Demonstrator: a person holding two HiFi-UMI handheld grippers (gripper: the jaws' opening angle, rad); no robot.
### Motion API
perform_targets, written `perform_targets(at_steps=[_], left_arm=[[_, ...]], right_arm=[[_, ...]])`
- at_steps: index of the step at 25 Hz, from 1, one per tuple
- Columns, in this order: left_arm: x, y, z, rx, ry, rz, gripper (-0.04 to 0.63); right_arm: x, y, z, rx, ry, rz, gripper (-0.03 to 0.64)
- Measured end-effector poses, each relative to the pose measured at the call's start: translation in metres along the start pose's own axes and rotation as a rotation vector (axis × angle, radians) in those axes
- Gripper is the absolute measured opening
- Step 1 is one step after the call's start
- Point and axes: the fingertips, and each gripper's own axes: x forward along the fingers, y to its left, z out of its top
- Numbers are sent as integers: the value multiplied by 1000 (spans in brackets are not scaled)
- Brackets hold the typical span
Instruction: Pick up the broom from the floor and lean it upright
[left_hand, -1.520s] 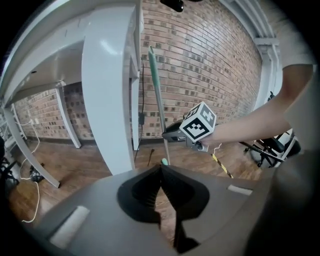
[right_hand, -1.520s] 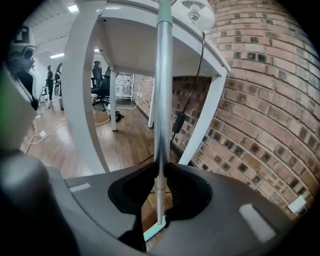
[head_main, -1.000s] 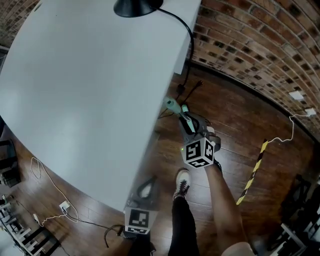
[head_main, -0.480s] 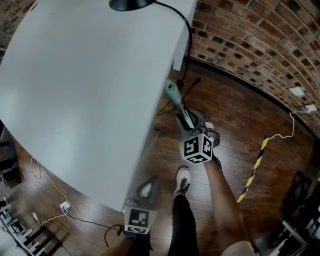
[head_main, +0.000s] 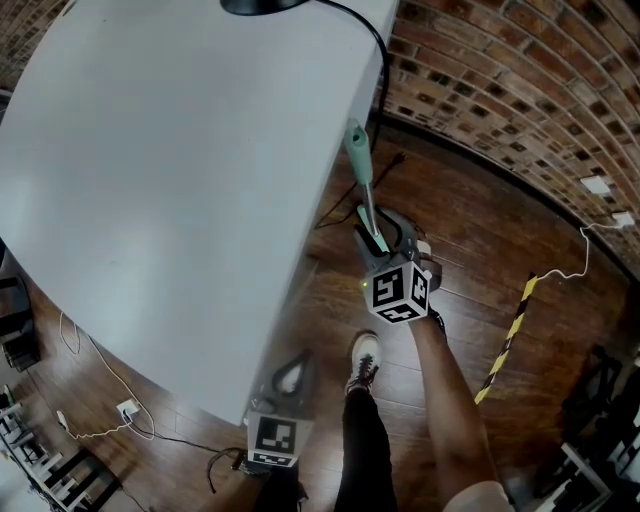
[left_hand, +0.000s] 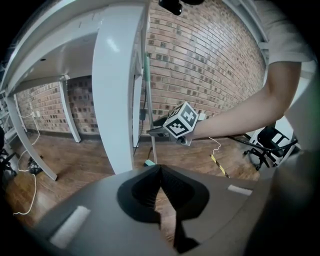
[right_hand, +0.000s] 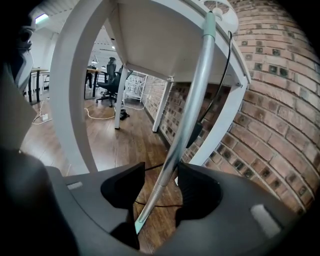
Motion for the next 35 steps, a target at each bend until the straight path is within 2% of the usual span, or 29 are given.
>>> perform_targets(at_steps=[24, 35], left_arm=[[5, 0, -6, 2, 13, -9, 2], [7, 1, -6, 8, 16, -10, 2]], right_arm=[[13, -22, -9, 43, 18, -38, 239], [9, -24, -13, 57, 26, -66, 220]])
